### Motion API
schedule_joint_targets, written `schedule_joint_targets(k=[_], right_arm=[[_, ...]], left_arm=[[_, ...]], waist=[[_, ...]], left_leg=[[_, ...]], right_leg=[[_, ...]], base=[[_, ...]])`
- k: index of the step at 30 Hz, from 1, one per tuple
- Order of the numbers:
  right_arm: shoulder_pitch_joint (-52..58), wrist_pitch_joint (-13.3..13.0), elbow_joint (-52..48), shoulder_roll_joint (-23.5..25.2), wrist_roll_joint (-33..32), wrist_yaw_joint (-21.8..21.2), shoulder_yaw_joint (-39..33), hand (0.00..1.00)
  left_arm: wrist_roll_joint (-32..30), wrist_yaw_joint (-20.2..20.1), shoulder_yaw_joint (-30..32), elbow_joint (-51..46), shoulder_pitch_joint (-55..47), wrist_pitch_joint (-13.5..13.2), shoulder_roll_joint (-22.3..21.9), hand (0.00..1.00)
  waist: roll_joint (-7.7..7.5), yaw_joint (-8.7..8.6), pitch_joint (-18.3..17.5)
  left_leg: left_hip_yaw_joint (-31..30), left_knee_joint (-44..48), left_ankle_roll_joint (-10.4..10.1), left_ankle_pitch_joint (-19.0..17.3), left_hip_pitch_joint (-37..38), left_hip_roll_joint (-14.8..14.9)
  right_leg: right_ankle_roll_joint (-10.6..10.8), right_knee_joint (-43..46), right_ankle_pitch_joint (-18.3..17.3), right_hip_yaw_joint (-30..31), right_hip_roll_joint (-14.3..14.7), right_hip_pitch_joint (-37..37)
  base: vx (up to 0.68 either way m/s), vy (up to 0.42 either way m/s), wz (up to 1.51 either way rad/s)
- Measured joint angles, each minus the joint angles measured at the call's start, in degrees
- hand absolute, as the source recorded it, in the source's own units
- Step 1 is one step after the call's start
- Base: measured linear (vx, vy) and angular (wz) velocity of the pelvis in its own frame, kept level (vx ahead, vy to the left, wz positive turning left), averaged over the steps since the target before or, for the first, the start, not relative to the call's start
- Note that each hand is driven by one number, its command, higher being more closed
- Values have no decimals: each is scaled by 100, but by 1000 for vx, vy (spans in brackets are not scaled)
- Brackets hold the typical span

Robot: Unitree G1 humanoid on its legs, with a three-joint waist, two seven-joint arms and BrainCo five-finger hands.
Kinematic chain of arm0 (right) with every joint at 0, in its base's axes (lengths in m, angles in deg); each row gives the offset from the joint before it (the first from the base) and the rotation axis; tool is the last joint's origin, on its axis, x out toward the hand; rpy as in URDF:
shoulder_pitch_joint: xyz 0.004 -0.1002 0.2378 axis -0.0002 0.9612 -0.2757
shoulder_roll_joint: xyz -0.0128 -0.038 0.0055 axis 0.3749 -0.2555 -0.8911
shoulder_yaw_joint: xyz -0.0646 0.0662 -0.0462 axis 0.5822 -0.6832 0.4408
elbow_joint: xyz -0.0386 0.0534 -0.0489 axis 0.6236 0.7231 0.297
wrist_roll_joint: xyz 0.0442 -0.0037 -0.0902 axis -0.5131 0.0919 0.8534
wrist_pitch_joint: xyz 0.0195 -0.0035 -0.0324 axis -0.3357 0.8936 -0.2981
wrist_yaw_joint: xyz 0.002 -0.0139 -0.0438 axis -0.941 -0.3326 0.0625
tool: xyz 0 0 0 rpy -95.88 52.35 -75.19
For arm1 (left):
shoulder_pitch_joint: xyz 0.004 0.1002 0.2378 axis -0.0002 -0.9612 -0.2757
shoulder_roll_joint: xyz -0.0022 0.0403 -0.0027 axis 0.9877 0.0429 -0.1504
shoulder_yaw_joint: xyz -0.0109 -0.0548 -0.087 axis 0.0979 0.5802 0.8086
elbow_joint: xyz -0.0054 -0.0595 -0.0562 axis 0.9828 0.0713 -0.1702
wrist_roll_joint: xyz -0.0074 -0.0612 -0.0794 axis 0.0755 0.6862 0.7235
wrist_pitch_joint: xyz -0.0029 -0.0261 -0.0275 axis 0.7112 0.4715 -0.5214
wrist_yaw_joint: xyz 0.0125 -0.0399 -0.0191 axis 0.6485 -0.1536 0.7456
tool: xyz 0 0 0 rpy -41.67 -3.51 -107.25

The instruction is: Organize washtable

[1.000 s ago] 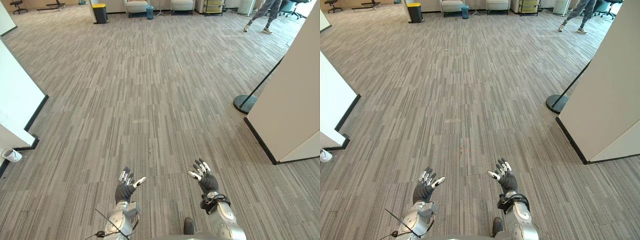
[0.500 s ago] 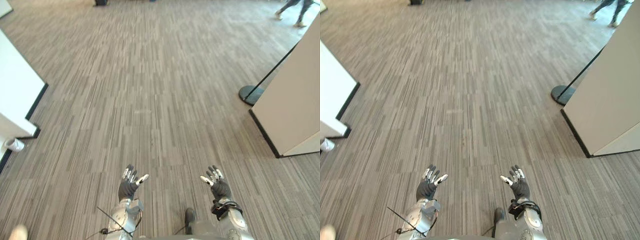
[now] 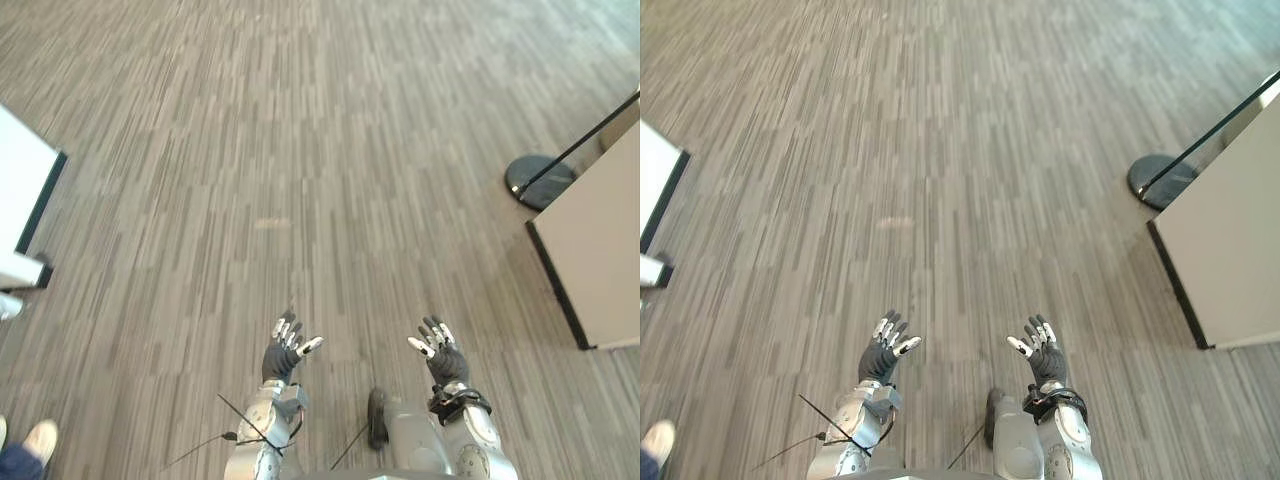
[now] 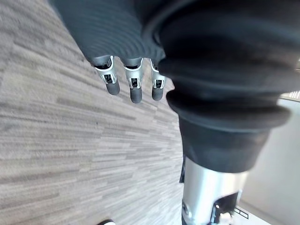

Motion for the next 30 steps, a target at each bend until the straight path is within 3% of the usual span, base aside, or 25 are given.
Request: schedule_joint_targets(k=[2,5,6,7,8,9,10,11,12,13,14,15,16,17,18,19,20,21,23,24,25,26,27,29,30], right_arm=[[-90,-36,-183,-25,-36,22,14,0],[-240,-43,-227,-22,-29,60,142,0],[-241,-60,-243,-26,-6,56,219,0],[-219,-69,-242,-20,23,55,254,0],[-193,-70,-241,-22,34,55,258,0],[-149,-69,-211,-19,90,56,263,0],[-161,-68,-96,50,140,56,296,0],[-182,-46,-74,65,150,52,412,0],[-199,-41,-74,84,163,42,493,0],[-236,-35,-74,123,221,-44,619,0],[-285,-38,-54,221,279,-160,751,0],[-309,-43,-45,250,291,-178,745,0],[-358,-72,10,340,304,-184,710,0],[-363,-92,55,356,300,-182,696,0],[-342,-91,93,354,292,-182,697,0],[-305,-90,163,341,286,-178,688,0],[-203,-102,161,326,284,-178,683,0],[-125,-112,152,324,284,-179,680,0],[70,-120,144,331,284,-186,697,0],[161,-106,144,317,284,-188,665,0],[258,-101,139,336,251,-181,587,0],[300,-102,139,365,236,-181,574,0],[303,-76,228,276,210,-153,480,0],[334,-100,80,148,194,-156,481,0],[331,-110,78,127,206,-156,478,0]], left_arm=[[-5,-9,104,-50,-66,-1,-30,0],[-29,-10,184,-193,-265,3,-43,0],[-73,-11,184,-384,-343,3,-52,0],[-149,-16,184,-505,-339,-2,-56,0],[-181,-16,184,-553,-339,-4,-58,0],[-242,-13,184,-595,-324,-9,-52,0],[-251,-4,227,-628,-226,-9,-16,0],[-264,-6,254,-709,-174,-10,-19,0],[-279,-15,256,-767,-165,-9,-9,0],[-368,-54,248,-914,-217,-14,60,0],[-523,-88,168,-1004,-220,-29,195,0],[-539,-101,138,-1004,-204,-29,233,0],[-636,-112,-14,-993,-53,-23,368,0],[-701,-117,-120,-957,133,-18,425,0],[-718,-115,-137,-908,200,-19,420,0],[-763,-113,-163,-818,250,-19,399,0],[-802,-113,-181,-816,237,-35,406,0],[-802,-112,-199,-808,208,-45,422,0],[-799,-114,-279,-779,200,-149,504,0],[-801,-124,-347,-694,245,-148,531,0],[-801,-123,-414,-576,252,-146,555,0],[-801,-124,-436,-550,272,-147,609,0],[-799,-103,-448,-232,297,-81,500,0],[-798,-104,-499,-279,13,-88,304,0],[-798,-106,-497,-278,-18,-88,293,0]], waist=[[-26,103,19],[-46,268,52],[-53,278,46],[34,267,11],[94,276,-19],[113,331,-57],[-103,378,-79],[-215,393,-86],[-261,405,-98],[-440,401,-201],[-663,402,-316],[-686,392,-326],[-713,208,-327],[-694,161,-314],[-678,158,-303],[-565,128,-250],[-428,68,-244],[-363,35,-286],[-401,-65,-424],[-467,-91,-479],[-644,-93,-558],[-749,-81,-552],[-504,-39,-540],[-231,10,-624],[-170,17,-664]], left_leg=[[404,-628,87,-252,-460,-63],[489,-2780,-47,-272,-737,-385],[411,-4101,-342,-68,-642,-639],[342,-5308,-600,268,-600,-756],[289,-5779,-657,418,-591,-755],[311,-5844,-509,1238,-487,-773],[429,-5469,20,1180,-504,-930],[483,-4966,359,872,-599,-951],[521,-4648,413,673,-647,-930],[663,-4138,460,192,-618,-957],[845,-3934,525,-265,-364,-1119],[852,-3937,534,-355,-288,-1164],[788,-4006,598,-588,-37,-1303],[739,-4042,631,-727,221,-1369],[738,-4159,637,-743,449,-1409],[696,-4529,635,-742,1031,-1444],[601,-4951,592,-715,1536,-1435],[559,-5144,564,-697,1685,-1435],[431,-5535,471,-642,1958,-1506],[259,-5608,361,-671,1978,-1516],[120,-5494,210,-759,1921,-1601],[44,-5435,125,-812,1929,-1704],[-139,-5307,-24,-883,1989,-1548],[-171,-5326,-143,-814,2004,-1321],[-178,-5359,-206,-775,2003,-1277]], right_leg=[[2,-397,1,227,-10,495],[39,-866,-39,433,-184,1275],[141,-890,-167,488,-334,1483],[204,-895,-282,530,-409,1690],[265,-894,-322,558,-415,1775],[384,-868,-410,699,-520,1957],[422,-628,-413,806,-735,1928],[603,-294,-300,847,-900,1820],[736,-37,-208,896,-966,1742],[855,634,-14,1035,-1143,1540],[970,1857,451,1138,-1366,1063],[1032,2133,660,1138,-1406,933],[1258,3339,1470,1188,-1477,410],[1336,4609,1244,1286,-1491,-229],[1330,5024,1050,1253,-1510,-487],[1057,5322,691,946,-1589,-771],[797,5116,383,439,-1735,-926],[790,4862,247,230,-1787,-1038],[975,3644,-31,-2,-1782,-1461],[1078,2307,-35,55,-1570,-1540],[1113,775,557,212,-1357,-1466],[1018,416,1119,245,-1362,-1489],[954,463,1041,133,-1237,-1297],[945,-1,1042,-9,-1113,-962],[928,-79,1032,-73,-1074,-911]], base=[[599,-87,-60],[620,33,-65],[630,136,-40],[646,168,-38],[682,230,-40],[668,263,-44],[788,306,-44],[647,255,-28],[693,241,-31],[710,248,-48],[705,245,-42],[636,231,-4],[553,177,37],[511,138,38],[476,91,19],[468,76,10],[449,72,16],[458,38,30],[385,-71,45],[360,-207,74],[350,-228,79],[303,-186,60],[240,-137,28],[292,-168,12],[264,-163,16]])
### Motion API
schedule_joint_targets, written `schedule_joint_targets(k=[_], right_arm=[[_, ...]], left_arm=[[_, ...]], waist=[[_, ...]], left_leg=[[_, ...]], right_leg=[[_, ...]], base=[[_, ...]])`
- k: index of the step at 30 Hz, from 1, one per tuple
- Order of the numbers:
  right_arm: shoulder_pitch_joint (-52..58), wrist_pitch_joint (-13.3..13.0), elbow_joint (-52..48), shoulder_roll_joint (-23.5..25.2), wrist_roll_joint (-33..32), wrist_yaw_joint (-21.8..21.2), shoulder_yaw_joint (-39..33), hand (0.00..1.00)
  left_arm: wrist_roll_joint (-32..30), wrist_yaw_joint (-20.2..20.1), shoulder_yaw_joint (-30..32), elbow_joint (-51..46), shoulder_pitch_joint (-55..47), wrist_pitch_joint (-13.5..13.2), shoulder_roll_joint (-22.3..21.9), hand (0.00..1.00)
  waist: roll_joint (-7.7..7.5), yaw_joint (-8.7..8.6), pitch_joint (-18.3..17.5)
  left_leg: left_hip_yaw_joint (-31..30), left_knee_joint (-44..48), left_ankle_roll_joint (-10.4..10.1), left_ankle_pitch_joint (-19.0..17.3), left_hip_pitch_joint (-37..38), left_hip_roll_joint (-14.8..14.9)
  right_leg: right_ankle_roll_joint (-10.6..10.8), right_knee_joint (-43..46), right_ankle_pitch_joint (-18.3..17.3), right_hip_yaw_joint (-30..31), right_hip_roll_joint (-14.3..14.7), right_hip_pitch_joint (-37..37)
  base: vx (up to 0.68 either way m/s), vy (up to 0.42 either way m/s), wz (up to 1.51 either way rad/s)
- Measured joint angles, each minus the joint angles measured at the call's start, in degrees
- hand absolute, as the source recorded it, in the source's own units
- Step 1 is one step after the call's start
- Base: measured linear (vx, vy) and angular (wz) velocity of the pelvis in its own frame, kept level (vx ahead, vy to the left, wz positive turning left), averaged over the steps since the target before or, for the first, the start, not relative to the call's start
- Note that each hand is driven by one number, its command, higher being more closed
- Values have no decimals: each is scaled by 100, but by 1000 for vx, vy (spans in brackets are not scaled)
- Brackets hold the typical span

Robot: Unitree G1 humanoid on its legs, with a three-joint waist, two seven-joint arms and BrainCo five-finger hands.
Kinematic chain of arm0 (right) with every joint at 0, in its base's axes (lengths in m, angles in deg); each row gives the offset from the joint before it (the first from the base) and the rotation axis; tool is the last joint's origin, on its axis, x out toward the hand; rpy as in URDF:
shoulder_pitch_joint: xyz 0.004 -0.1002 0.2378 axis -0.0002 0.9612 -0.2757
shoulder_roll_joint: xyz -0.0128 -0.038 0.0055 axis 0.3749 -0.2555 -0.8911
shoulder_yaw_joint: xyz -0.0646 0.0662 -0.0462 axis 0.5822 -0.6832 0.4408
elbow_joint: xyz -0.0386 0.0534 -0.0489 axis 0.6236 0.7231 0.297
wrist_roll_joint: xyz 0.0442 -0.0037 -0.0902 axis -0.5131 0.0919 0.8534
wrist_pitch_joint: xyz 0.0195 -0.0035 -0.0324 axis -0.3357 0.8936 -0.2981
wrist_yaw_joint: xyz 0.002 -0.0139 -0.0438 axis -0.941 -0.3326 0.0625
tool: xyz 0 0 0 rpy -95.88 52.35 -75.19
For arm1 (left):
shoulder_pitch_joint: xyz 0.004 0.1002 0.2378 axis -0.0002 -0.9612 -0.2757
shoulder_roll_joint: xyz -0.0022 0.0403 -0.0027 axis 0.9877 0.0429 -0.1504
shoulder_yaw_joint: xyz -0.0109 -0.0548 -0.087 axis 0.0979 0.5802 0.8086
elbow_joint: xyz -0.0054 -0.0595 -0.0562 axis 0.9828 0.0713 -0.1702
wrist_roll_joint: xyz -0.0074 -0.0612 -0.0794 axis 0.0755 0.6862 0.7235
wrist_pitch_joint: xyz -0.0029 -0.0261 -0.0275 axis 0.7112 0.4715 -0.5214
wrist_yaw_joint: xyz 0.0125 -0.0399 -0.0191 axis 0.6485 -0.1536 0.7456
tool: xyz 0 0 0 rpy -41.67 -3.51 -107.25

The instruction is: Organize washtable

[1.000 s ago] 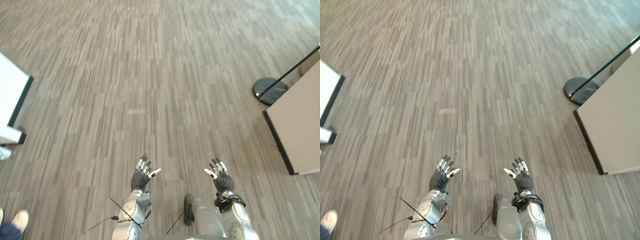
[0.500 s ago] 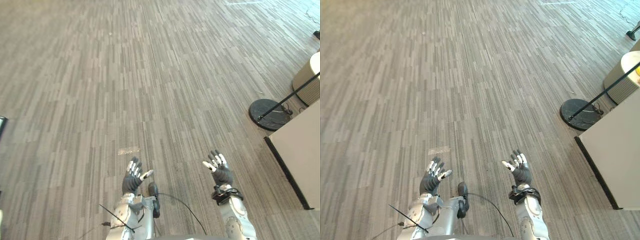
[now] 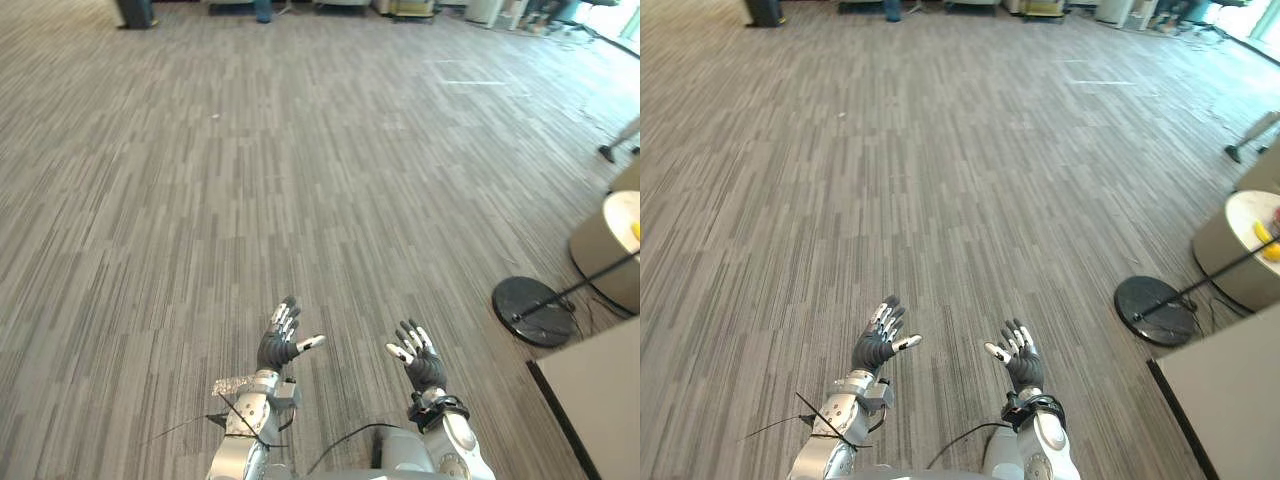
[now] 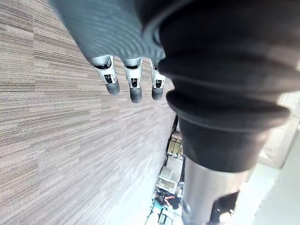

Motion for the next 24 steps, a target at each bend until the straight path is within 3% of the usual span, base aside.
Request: schedule_joint_targets(k=[1,4,13,14,18,20,21,22,23,24], right_arm=[[-1,0,-1,-2,25,0,-2,0],[24,0,-116,-22,52,-4,13,0],[178,7,-139,-110,79,-24,10,0],[198,13,-132,-111,107,-30,11,0],[186,12,-101,-105,204,-25,-10,0],[85,12,-65,-96,198,-25,42,0],[36,11,-105,-105,199,-29,195,0],[39,9,-240,-108,202,-38,302,0],[72,9,-277,-100,202,-38,354,0],[175,12,-287,-82,202,-37,442,0]], left_arm=[[1,0,4,-1,-18,-2,-26,0],[66,-12,19,-1,-36,-8,-31,0],[267,14,230,22,-140,4,-25,0],[307,17,229,55,-120,3,-18,0],[335,-2,226,185,-22,3,1,0],[342,-2,261,184,-2,-1,-10,0],[342,-2,417,184,-71,0,-4,0],[343,11,496,173,-128,0,-39,0],[343,27,536,168,-163,1,-46,0],[343,92,595,163,-216,3,-54,0]], waist=[[8,1,-4],[-23,75,-12],[-55,72,-32],[-64,58,-51],[-106,41,-111],[-143,81,-54],[-84,82,41],[62,104,196],[106,130,244],[8,218,266]], left_leg=[[-19,-45,-121,82,0,17],[-64,-10,-223,266,29,52],[-143,558,-213,464,28,21],[-153,541,-290,514,32,36],[-138,150,-277,568,100,25],[-71,687,-276,567,-103,52],[-82,1706,-231,595,-472,266],[-92,2871,194,879,-912,555],[-103,3300,311,1170,-1048,630],[-162,3812,233,1492,-1238,656]], right_leg=[[-4,-63,-2,-52,10,43],[-11,-398,1,-109,85,314],[-78,-825,48,-52,175,804],[-153,-918,111,-54,147,838],[-156,-1005,142,-55,204,740],[-209,-847,44,103,254,627],[-302,-677,-104,190,348,669],[-364,-471,-326,262,538,802],[-396,-428,-424,284,609,890],[-449,-462,-514,420,602,1041]], base=[[162,-109,24],[124,-104,13],[56,-33,-7],[13,10,-10],[3,-5,1],[-40,-32,-25],[-63,-41,-46],[-64,-46,-46],[-40,-13,-48],[-5,7,-28]])
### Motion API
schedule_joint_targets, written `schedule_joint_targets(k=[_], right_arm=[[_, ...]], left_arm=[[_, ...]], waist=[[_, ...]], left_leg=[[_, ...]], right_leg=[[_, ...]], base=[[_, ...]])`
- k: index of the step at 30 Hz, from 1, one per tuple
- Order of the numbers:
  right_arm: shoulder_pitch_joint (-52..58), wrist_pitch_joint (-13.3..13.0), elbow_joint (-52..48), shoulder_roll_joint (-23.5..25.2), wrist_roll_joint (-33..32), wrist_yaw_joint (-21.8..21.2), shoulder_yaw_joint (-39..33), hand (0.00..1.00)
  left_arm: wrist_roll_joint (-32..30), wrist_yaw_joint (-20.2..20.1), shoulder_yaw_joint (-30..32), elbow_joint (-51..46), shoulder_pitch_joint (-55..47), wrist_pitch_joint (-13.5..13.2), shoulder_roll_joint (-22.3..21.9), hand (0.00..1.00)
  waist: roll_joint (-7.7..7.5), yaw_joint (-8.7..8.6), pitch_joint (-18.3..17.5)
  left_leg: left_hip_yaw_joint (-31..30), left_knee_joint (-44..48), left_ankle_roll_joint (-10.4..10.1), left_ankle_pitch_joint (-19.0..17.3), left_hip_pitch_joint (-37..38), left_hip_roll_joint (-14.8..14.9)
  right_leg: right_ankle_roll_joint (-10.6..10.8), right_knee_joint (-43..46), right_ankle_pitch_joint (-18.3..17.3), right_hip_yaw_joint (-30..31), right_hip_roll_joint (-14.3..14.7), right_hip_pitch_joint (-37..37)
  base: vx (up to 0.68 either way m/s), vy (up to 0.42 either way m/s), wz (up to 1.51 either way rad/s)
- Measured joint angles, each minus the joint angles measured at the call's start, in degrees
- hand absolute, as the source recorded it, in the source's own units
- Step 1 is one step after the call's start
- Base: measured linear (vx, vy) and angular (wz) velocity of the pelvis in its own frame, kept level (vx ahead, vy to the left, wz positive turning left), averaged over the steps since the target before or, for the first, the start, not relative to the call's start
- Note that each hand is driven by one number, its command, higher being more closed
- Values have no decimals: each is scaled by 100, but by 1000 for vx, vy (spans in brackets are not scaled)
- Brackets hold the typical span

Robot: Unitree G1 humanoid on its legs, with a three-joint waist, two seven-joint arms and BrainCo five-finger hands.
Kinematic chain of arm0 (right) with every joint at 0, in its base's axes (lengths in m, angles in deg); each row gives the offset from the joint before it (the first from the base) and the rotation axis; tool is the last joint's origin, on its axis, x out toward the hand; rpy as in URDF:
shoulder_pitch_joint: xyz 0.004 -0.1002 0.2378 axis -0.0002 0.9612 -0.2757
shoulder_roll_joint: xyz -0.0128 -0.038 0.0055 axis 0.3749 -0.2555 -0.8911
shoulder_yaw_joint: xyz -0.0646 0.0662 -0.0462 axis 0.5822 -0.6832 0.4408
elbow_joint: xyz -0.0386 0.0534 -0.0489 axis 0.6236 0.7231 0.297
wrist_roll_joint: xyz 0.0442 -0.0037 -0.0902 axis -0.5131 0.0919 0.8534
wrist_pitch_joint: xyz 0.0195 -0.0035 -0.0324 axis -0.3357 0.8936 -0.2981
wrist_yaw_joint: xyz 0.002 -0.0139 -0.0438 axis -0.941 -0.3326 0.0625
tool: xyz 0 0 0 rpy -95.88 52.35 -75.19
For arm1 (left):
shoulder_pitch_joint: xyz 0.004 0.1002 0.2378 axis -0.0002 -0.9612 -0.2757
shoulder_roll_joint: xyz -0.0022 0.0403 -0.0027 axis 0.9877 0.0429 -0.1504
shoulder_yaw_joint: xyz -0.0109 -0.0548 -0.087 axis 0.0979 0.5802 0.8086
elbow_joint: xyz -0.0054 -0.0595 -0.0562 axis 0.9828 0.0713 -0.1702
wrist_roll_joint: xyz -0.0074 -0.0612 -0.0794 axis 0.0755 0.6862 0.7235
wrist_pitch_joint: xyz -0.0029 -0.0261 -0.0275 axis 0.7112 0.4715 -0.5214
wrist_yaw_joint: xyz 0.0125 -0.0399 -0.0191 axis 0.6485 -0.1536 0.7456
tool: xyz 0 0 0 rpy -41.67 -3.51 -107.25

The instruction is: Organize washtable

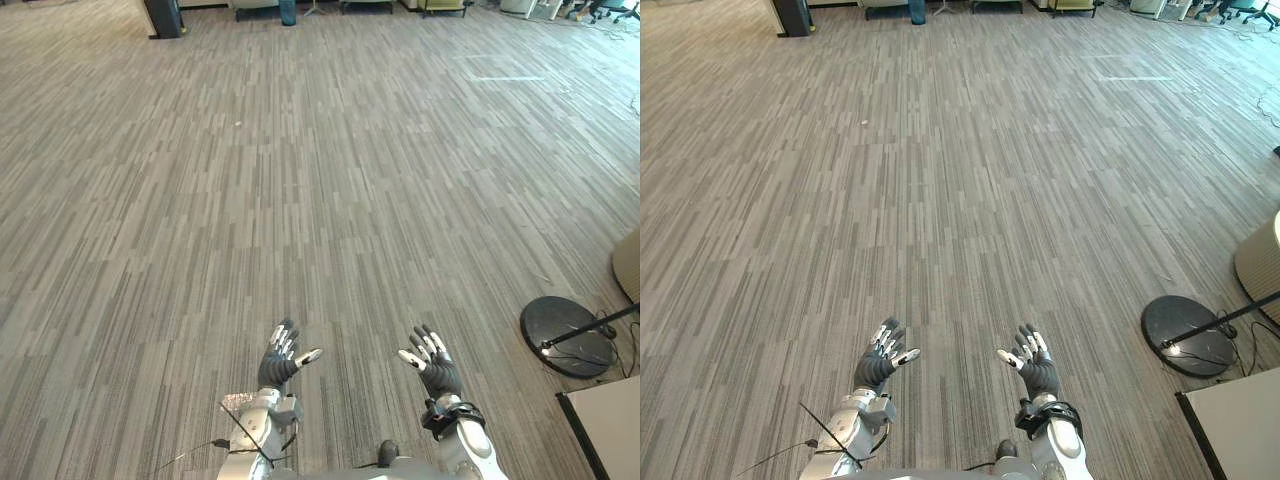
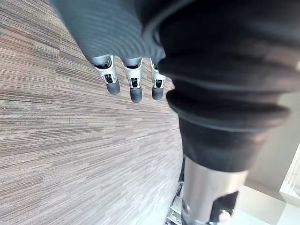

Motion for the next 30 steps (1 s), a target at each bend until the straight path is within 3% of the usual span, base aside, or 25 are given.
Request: schedule_joint_targets(k=[1,3,5,8,9,11,12,14,16,18,20,21,22,23,24,25,26,28,30], right_arm=[[26,-2,-37,43,-2,5,-10,0],[-42,-2,-35,-20,-5,17,-79,0],[-93,0,-23,-98,4,12,-65,0],[-246,-1,105,-97,27,25,-27,0],[-413,0,227,-88,49,24,12,0],[-702,8,443,-47,51,20,244,0],[-714,9,453,-19,54,11,288,0],[-719,7,518,130,52,13,312,0],[-607,-2,656,179,39,27,261,0],[-596,-1,805,153,38,28,250,0],[-629,2,815,136,52,27,184,0],[-649,2,811,102,58,23,129,0],[-630,7,811,77,71,11,64,0],[-614,8,810,63,95,10,37,0],[-637,11,825,20,139,20,50,0],[-671,74,847,-80,183,36,65,0],[-721,92,846,-54,184,36,63,0],[-844,88,813,71,184,35,-44,0],[-911,89,814,75,226,42,-96,0]], left_arm=[[1,40,-2,-72,13,-17,1,0],[1,26,-58,-129,72,-46,-49,0],[0,26,-51,-149,101,-48,-92,0],[9,29,-26,-162,97,-55,-140,0],[15,28,-1,-167,85,-55,-142,0],[112,43,98,-178,54,-55,-148,0],[112,49,109,-178,54,-53,-129,0],[111,118,84,-189,54,-56,-64,0],[240,195,83,-233,55,-65,-66,0],[278,287,125,-342,42,-118,-48,0],[280,297,196,-335,50,-152,-64,0],[277,294,213,-283,136,-152,-83,0],[275,292,222,-169,241,-165,-93,0],[277,282,232,-119,259,-165,-103,0],[276,258,286,-4,233,-171,-111,0],[275,259,314,37,190,-119,-155,0],[274,259,314,-19,122,-122,-141,0],[279,190,304,-91,-73,-113,-33,0],[281,122,295,-91,-84,-102,-33,0]], waist=[[5,-5,-14],[3,-4,-16],[20,-10,-21],[111,20,-73],[200,22,-133],[-28,41,-205],[-72,43,-215],[-170,6,-200],[-173,-22,-255],[-115,2,-293],[-7,-4,-295],[128,-33,-228],[198,-12,-153],[204,-15,-149],[215,-16,-110],[249,15,-102],[159,37,-81],[-160,4,-133],[-201,25,-165]], left_leg=[[-41,107,-53,-725,-313,-29],[65,-674,-48,-1179,-641,-121],[214,-2414,-152,-1232,-681,-157],[201,-2949,-154,-1230,-363,-381],[200,-3043,-39,-1393,-299,-396],[626,-2921,248,-1683,-188,-658],[679,-2934,305,-1737,-115,-745],[716,-3316,442,-1833,470,-1174],[572,-3540,575,-1912,910,-1368],[311,-3751,582,-1917,1158,-1424],[-64,-4037,459,-1844,1285,-1356],[-208,-4036,275,-1829,1310,-1138],[-137,-3781,99,-1824,1267,-1012],[-97,-3564,-5,-1876,1220,-997],[13,-2868,-231,-2057,1063,-974],[42,-2459,-246,-2290,796,-841],[80,-2508,-250,-2311,795,-915],[109,-3141,-243,-2304,763,-1268],[118,-3813,-150,-2174,847,-1454]], right_leg=[[-25,-9,-34,23,-21,-4],[-29,-46,-33,29,-68,-118],[-24,-112,-36,93,-57,-210],[188,72,-171,334,-40,-336],[306,293,-305,441,-40,-498],[586,1068,-677,802,-358,-884],[644,1367,-769,811,-461,-962],[566,3107,-854,859,-766,-1420],[482,4255,-888,911,-694,-1477],[244,4669,-1166,264,-626,-1475],[7,4299,-1688,-310,-372,-1488],[-3,3839,-1919,-330,68,-1504],[76,3233,-1936,-167,371,-1507],[79,2703,-1829,-133,404,-1476],[-463,1674,-1054,-277,386,-1229],[-484,1416,-917,-238,518,-936],[-520,1333,-912,-135,515,-844],[-514,964,-907,-2,450,-558],[-507,846,-907,-15,505,-436]], base=[[11,0,-18],[19,1,-7],[146,90,-23],[236,205,-37],[234,250,-60],[285,269,-62],[292,219,-28],[306,182,13],[340,83,56],[363,-10,65],[323,-88,73],[391,-177,91],[318,-155,92],[397,-188,74],[365,-160,43],[448,-202,18],[371,-202,-10],[320,-215,-6],[207,-129,3]])
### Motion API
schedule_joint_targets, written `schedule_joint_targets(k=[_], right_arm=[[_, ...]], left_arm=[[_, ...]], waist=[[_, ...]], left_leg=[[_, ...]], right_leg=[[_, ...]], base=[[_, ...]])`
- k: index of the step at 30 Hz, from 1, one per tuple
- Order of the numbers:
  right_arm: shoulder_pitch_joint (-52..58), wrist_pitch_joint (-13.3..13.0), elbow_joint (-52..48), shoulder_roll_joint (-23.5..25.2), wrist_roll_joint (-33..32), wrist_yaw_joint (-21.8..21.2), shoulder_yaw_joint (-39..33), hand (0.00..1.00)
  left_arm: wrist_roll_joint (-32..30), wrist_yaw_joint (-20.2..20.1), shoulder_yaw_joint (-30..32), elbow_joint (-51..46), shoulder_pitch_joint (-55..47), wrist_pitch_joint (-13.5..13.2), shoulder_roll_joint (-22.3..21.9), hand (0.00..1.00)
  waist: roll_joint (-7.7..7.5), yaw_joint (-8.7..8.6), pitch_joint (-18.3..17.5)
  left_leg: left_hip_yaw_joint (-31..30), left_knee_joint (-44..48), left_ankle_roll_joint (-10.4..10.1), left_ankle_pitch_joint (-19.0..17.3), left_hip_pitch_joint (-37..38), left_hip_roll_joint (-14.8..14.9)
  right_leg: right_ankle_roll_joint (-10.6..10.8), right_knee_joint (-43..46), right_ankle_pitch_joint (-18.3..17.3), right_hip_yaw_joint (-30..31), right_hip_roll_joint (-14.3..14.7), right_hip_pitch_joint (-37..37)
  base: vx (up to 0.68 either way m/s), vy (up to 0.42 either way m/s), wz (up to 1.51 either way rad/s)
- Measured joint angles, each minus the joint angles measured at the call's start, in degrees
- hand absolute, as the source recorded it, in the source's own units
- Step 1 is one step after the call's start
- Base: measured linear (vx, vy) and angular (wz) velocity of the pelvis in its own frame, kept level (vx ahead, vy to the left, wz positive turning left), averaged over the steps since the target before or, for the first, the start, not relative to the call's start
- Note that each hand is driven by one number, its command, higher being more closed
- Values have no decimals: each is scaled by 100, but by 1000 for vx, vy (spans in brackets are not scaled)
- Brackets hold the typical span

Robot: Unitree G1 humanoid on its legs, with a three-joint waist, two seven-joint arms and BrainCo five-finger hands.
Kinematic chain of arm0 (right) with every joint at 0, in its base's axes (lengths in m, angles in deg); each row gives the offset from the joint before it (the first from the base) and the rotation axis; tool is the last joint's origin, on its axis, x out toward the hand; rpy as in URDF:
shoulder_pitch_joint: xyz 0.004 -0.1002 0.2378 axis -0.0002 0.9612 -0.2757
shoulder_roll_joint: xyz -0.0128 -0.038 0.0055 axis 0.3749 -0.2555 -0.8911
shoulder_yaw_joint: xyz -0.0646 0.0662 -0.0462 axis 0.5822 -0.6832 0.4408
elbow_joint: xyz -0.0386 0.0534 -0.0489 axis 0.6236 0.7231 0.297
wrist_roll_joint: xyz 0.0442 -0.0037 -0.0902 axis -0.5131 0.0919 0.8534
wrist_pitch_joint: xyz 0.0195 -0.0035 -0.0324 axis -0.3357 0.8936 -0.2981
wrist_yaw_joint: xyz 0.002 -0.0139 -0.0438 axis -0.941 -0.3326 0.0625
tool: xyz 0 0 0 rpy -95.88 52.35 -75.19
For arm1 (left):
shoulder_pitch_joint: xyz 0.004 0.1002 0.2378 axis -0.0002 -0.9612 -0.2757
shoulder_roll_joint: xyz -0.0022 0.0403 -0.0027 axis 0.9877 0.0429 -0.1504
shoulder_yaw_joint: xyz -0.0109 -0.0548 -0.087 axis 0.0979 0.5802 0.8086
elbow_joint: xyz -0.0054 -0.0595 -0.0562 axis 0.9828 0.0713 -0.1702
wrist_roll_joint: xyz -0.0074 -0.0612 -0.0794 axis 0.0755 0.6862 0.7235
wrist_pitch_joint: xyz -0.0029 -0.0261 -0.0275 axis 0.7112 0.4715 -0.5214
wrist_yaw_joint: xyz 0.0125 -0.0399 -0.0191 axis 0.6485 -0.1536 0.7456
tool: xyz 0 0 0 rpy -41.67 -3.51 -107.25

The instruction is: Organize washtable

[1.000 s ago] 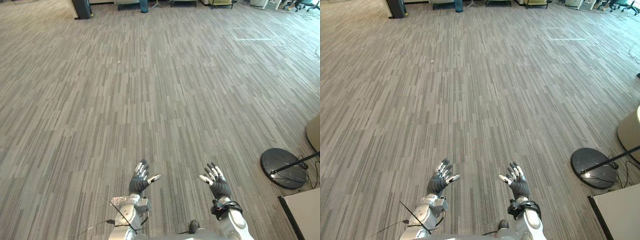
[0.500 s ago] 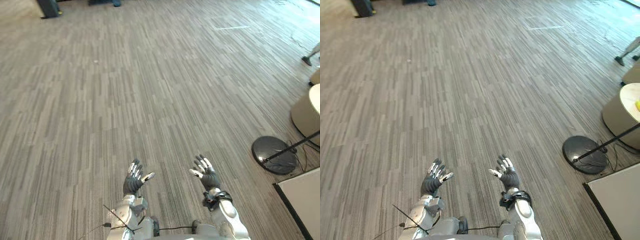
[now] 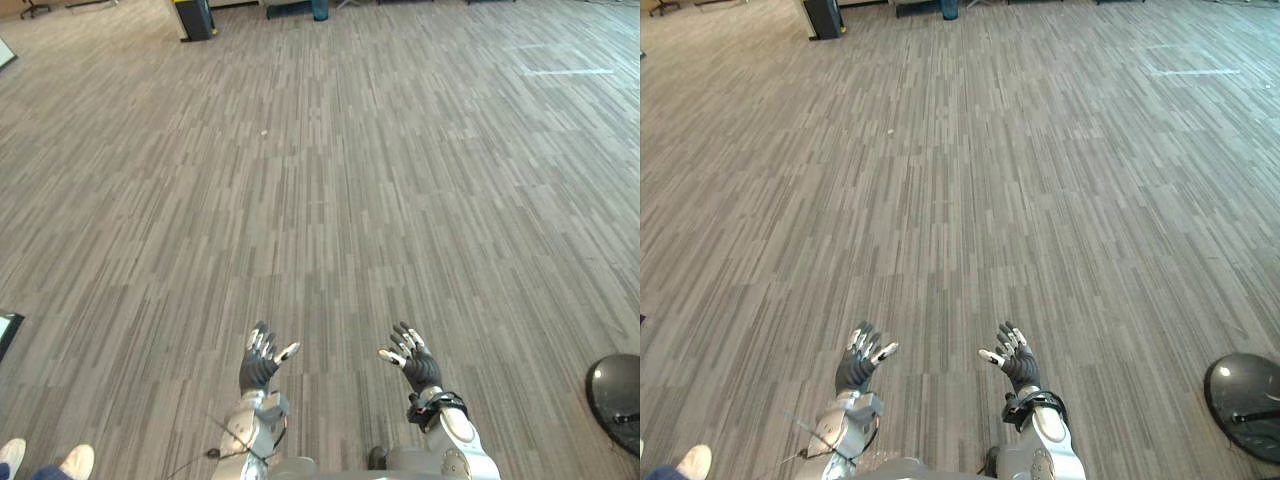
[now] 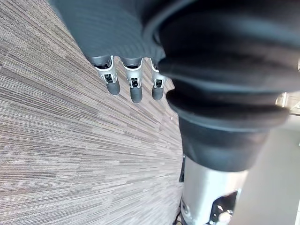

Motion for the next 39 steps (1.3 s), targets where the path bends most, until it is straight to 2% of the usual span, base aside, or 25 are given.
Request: schedule_joint_targets(k=[1,2,3,4,5,6,7,8,9,10,11,12,13,14,15,16,17,18,19,21,23,25,34,39], right_arm=[[6,4,-2,12,42,0,-6,0],[23,-3,19,50,67,0,-119,0],[25,-2,18,74,66,1,-143,0],[57,20,63,75,67,7,-171,0],[86,25,73,76,68,9,-133,0],[125,27,72,49,70,10,-110,0],[23,29,93,43,84,6,-56,0],[-147,29,137,90,113,12,-63,0],[-302,12,168,123,129,34,-116,0],[-455,14,265,155,142,69,-153,0],[-480,13,260,235,171,122,-211,0],[-449,-9,234,234,182,120,-213,0],[-381,3,280,299,206,122,-182,0],[-321,1,282,308,229,114,-188,0],[-284,2,292,308,231,122,-194,0],[-185,3,301,307,231,126,-210,0],[-154,2,316,292,231,120,-204,0],[-93,6,333,227,236,119,-192,0],[-91,4,330,220,245,119,-187,0],[-90,2,331,202,252,126,-191,0],[-28,2,334,196,251,150,-198,0],[-14,1,333,204,249,163,-197,0],[119,1,335,223,198,223,-199,0],[118,-1,460,218,169,236,-200,0]], left_arm=[[-1,4,-1,0,10,3,-3,0],[4,13,-16,64,143,32,-53,0],[14,23,9,184,293,43,-82,0],[66,40,49,424,499,46,-165,0],[114,46,62,504,555,52,-200,0],[140,44,53,482,532,51,-225,0],[163,42,72,363,391,32,-243,0],[163,45,119,318,242,28,-245,0],[163,48,124,321,223,43,-241,0],[164,49,132,318,202,41,-235,0],[163,48,132,302,175,36,-223,0],[161,51,107,298,185,35,-256,0],[164,84,163,422,228,54,-222,0],[156,102,134,465,263,56,-245,0],[155,102,131,465,302,52,-247,0],[149,101,109,458,348,43,-299,0],[135,101,107,484,348,37,-354,0],[69,128,79,505,327,38,-350,0],[34,138,122,503,264,33,-347,0],[34,142,160,504,233,34,-343,0],[34,139,133,512,241,37,-341,0],[34,139,129,512,236,38,-340,0],[-75,162,131,567,234,38,-231,0],[-31,234,185,740,229,32,-240,0]], waist=[[103,-35,-24],[269,-58,-30],[217,-61,-44],[309,-61,-20],[366,-223,-134],[432,-261,-151],[367,-142,-124],[317,-59,-134],[275,-33,-103],[233,-8,-78],[353,-37,-105],[477,-79,-103],[242,-24,-166],[232,-32,-174],[247,-47,-175],[233,-49,-181],[268,-57,-181],[375,-68,-214],[438,-53,-252],[483,-46,-284],[433,-108,-286],[388,-171,-313],[459,-165,-387],[497,-164,-418]], left_leg=[[74,-489,289,885,240,80],[184,-563,551,753,282,295],[185,-504,536,740,294,308],[259,-218,450,618,263,339],[381,449,340,443,33,385],[376,956,325,453,-175,456],[360,1466,156,317,-412,382],[344,1012,191,114,-392,28],[322,550,242,125,-438,-218],[267,-194,392,314,-438,-413],[189,-1502,487,1524,-280,-298],[243,-1583,805,2091,-248,-42],[326,-1510,803,2033,-187,-132],[371,-1364,811,2027,-190,-114],[386,-1282,799,2019,-191,-105],[471,-1003,717,1894,-210,-146],[479,-861,680,1779,-210,-136],[403,-772,584,1651,-205,-16],[412,-829,573,1645,-204,70],[489,-1006,566,1642,-171,173],[540,-1210,564,1642,-37,248],[552,-1288,564,1642,21,265],[659,-1410,560,1646,134,308],[496,-1450,531,1666,104,269]], right_leg=[[98,186,-3,-35,203,-61],[68,616,-265,-123,248,-375],[-25,486,-341,-107,151,-372],[202,265,-250,-17,-10,-420],[188,70,-94,-114,-4,-248],[172,2,8,-68,38,-178],[161,-108,73,264,-6,-2],[157,-224,91,551,-84,65],[161,-241,93,639,-162,72],[165,-229,94,641,-215,92],[212,-83,66,579,-42,102],[281,45,-68,510,82,80],[334,57,-276,468,-123,80],[411,20,-306,465,-169,65],[393,10,-311,446,-183,42],[433,-236,-250,350,-341,65],[330,-289,-47,229,-361,115],[403,-524,192,320,-226,260],[401,-785,407,437,-124,324],[438,-971,568,632,-3,331],[454,-1083,690,741,95,352],[408,-1160,752,822,122,366],[522,-1439,1050,1005,159,466],[496,-1578,1117,971,135,498]], base=[[274,-134,12],[279,-118,28],[286,-71,49],[219,-52,83],[211,-61,73],[232,-62,17],[303,-46,-63],[350,-49,-86],[270,-46,-62],[216,-33,-22],[178,-3,-1],[242,36,1],[206,43,9],[172,41,12],[94,24,28],[58,14,15],[83,-19,-3],[99,-60,-47],[106,-73,-60],[103,-64,-64],[80,-42,-41],[40,-5,-23],[-7,39,-16],[-117,25,3]])
